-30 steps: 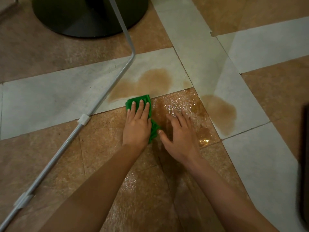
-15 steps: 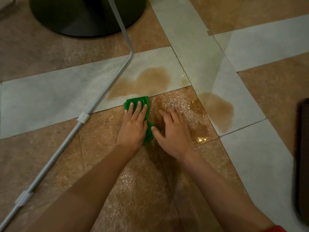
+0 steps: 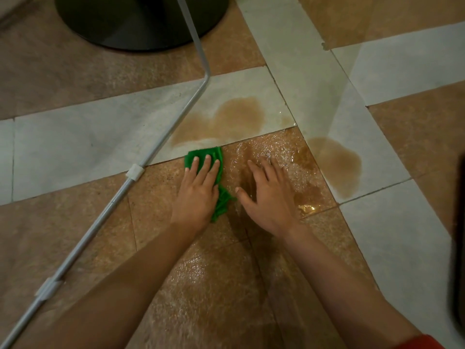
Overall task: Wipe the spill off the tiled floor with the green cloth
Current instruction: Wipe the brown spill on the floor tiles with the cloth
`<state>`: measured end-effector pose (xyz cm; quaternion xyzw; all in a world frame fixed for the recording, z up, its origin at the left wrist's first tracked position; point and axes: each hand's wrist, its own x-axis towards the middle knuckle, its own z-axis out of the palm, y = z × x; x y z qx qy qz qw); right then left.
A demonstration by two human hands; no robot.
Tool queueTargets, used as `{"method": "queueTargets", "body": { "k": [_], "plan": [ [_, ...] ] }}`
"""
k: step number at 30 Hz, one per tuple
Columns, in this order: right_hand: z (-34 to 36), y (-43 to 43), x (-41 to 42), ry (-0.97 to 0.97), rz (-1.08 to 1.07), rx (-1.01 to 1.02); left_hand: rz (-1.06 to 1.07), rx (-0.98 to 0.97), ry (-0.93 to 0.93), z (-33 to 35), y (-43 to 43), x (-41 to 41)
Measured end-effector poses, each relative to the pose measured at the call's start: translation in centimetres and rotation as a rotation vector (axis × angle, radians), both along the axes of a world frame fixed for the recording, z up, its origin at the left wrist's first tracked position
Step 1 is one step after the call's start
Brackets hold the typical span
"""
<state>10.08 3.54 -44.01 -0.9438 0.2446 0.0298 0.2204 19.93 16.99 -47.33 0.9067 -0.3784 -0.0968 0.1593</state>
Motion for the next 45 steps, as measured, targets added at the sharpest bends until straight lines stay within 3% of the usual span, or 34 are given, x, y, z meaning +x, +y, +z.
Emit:
{"method": "queueTargets", "body": {
  "k": [3, 10, 16, 22, 28, 36, 42, 45],
  "plan": [
    [-0.1, -0.2, -0.2, 0.003, -0.005, -0.002, -0.122, 0.048, -0.033, -0.1, 1.7, 0.8],
    [0.0, 0.2, -0.1, -0.009, 0.012, -0.016, 0.129, 0.027, 0.013, 0.4, -1.1, 0.7],
    [0.5, -0.1, 0.0, 0.001, 0.01, -0.022, -0.097, 0.058, 0.002, 0.0, 1.9, 0.6],
    [0.6, 0.0, -0.5, 0.037, 0.006, -0.021, 0.097, 0.074, -0.008, 0.5, -1.1, 0.5],
    [1.0, 0.0, -0.5, 0.014, -0.002, 0.001, -0.133, 0.114, -0.003, 0.4, 1.9, -0.3],
    [1.0, -0.9, -1.3, 0.064, -0.04, 0.012, 0.113, 0.057, 0.034, 0.6, 0.1, 1.2],
    [0.9, -0.4, -1.9, 0.065, 0.0, 0.01, -0.165, 0.092, -0.016, 0.2, 1.5, -1.2],
    [0.5, -0.7, -2.5, 0.072, -0.022, 0.004, -0.136, 0.104, -0.038, 0.4, 0.2, 0.3]
  ]
}}
